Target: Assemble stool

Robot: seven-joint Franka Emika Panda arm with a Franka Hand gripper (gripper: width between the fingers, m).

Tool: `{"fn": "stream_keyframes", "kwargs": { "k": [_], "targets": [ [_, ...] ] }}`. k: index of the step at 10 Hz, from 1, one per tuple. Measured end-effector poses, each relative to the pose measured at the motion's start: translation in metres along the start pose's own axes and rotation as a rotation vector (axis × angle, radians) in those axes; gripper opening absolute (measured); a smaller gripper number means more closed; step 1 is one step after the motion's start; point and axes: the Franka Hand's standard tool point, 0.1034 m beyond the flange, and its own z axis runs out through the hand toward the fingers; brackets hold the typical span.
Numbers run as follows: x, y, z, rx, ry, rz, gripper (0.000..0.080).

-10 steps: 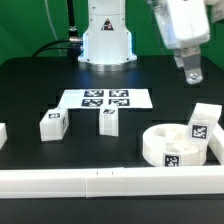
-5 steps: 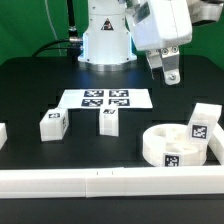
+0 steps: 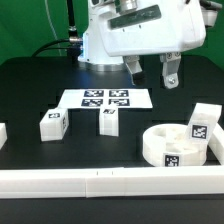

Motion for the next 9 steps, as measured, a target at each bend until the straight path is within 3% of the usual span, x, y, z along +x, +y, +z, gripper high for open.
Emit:
{"fn": "stream_keyframes", "kwargs": {
  "k": [3, 4, 6, 9],
  "targets": [
    [0.001, 0.001, 0.001, -0.008, 0.004, -0.229, 0.0649],
    [-0.002, -0.003, 0.005, -0.076, 0.037, -0.423, 0.0649],
    [-0.002, -0.001, 0.013, -0.137, 0.048, -0.690, 0.0649],
    [0.000, -0.001, 0.012, -0.143, 0.036, -0.870, 0.0649]
  ]
}}
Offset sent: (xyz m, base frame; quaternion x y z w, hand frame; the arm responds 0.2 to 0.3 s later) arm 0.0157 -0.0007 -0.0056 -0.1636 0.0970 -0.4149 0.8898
